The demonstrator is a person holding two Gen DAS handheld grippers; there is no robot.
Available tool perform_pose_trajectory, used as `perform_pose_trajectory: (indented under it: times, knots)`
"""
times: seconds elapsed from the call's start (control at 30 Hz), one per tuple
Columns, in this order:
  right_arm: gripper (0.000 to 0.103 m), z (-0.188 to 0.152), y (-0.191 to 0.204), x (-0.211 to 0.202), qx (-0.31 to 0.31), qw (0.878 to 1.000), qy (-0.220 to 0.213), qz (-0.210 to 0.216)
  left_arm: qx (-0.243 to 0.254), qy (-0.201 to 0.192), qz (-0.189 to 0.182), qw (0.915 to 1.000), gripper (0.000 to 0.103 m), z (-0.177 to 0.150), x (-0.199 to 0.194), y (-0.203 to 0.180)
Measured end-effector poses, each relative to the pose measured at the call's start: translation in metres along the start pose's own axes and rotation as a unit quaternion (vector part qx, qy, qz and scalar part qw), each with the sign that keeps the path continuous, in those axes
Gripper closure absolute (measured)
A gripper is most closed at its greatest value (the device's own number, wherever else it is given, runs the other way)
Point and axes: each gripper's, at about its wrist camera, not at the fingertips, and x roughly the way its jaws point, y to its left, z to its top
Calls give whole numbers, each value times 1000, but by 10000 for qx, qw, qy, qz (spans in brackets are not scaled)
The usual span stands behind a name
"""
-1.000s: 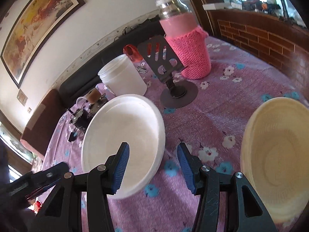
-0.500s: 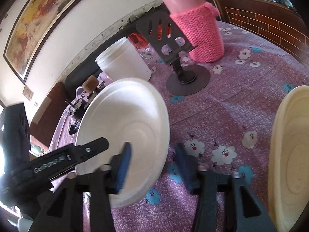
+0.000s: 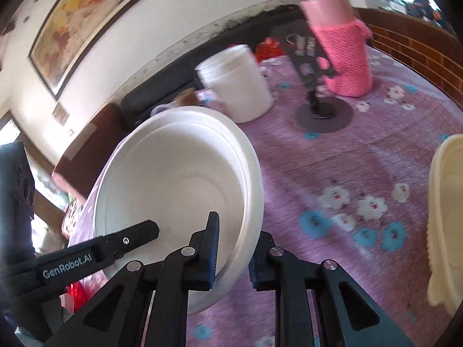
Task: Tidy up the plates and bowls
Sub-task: 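Lift the white bowl with both grippers and carry it over the stack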
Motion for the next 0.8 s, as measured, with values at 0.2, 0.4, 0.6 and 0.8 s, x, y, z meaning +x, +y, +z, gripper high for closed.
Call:
perform_pose_trajectory:
  times: [0.2, 0.4, 0.6, 0.8]
  knots:
    - [84, -21, 43, -1, -637, 9974, 129, 326, -107, -322, 351, 9988, 87, -26, -44, 26]
    - [84, -39, 75, -10, -1039, 9924, 197, 631, -43, -670, 764, 9948, 87, -57, -85, 38]
    - [84, -61, 100, -28, -1372, 9863, 167, 900, -179, -961, 878, 9913, 86, -82, -119, 53]
    - [84, -82, 121, -57, -1519, 9828, 73, 1044, -285, -1279, 790, 9882, 86, -106, -157, 61]
